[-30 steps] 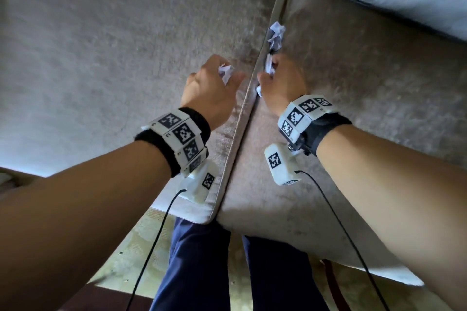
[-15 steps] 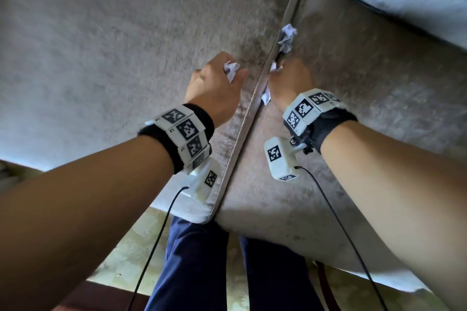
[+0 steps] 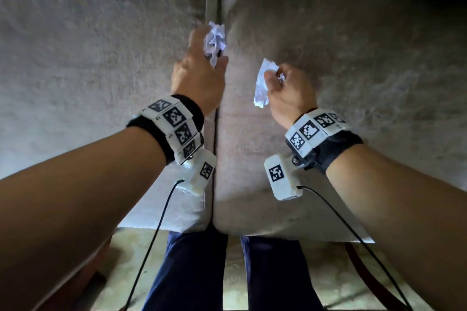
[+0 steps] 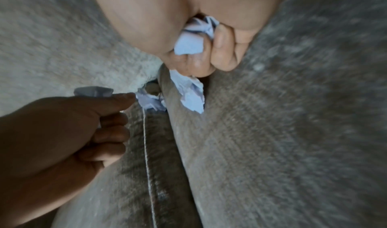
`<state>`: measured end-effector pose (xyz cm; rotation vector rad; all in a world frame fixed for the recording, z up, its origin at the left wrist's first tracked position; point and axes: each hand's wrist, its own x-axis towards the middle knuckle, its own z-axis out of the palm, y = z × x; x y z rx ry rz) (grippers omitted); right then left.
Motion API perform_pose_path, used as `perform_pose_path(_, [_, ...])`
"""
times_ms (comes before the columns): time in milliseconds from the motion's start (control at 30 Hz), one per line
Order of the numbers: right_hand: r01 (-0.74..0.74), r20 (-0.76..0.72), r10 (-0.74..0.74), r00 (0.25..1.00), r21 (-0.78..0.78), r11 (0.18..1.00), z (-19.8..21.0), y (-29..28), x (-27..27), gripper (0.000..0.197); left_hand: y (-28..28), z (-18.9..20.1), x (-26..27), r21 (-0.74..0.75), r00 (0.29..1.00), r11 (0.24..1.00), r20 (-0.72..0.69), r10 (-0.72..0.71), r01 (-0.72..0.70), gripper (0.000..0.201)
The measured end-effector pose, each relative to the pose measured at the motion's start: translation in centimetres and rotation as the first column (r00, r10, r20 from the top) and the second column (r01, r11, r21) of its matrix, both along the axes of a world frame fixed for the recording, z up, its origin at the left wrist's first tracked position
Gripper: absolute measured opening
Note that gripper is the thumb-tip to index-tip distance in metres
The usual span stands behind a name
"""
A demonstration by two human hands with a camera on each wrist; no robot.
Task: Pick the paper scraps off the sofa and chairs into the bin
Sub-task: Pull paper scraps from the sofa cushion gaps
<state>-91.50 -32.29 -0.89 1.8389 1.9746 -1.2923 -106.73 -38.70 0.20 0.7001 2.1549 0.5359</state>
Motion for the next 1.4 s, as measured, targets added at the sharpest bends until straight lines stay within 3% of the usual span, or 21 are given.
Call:
perform_pose_path(233, [0.132, -0.035, -0.131, 0.991, 0.019, 0.991, 0.9, 0.4, 3.8, 0.033, 2.0, -0.3, 0.0, -0.07, 0.994, 0.997, -0.105, -0.041, 0.033, 0.052])
perform_pose_path(533, [0.212, -0.101, -0.212, 0.972, -0.013, 0.977, 1.1, 0.1, 5.8, 0.029, 3.2, -2.0, -0.7, -0.115, 0.977, 0.993, -0.205, -0.061, 0.038, 0.032])
perform_pose_path(700, [0.197, -0.069, -0.197, 0.978, -0.009, 0.98, 0.8, 0.1, 6.2, 0.027, 3.5, -1.9, -0.1, -0.123, 0.97, 0.992, -0.237, -0.054, 0.025, 0.028])
perform_pose_path(867, [0.178, -0.069, -0.179, 0.981, -0.012, 0.984, 1.2, 0.4, 5.4, 0.034, 2.9, -0.4, -0.1, -0.186, 0.972, 0.981, -0.213, -0.098, 0.058, 0.037])
perform_pose_path(1100, [0.075, -0.066, -0.07, 0.995, 0.073, 0.995, 3.5, 0.8, 3.1, 0.032, 0.5, 2.1, -0.3, -0.161, 0.987, 0.984, -0.152, 0.058, -0.083, 0.047])
perform_pose_path(1400, [-0.047, -0.16, 0.053, 0.986, 0.045, 0.998, 6.6, -2.3, 1.8, 0.031, -4.9, 7.5, 1.7, -0.083, 0.97, 0.976, -0.16, 0.185, -0.2, 0.022])
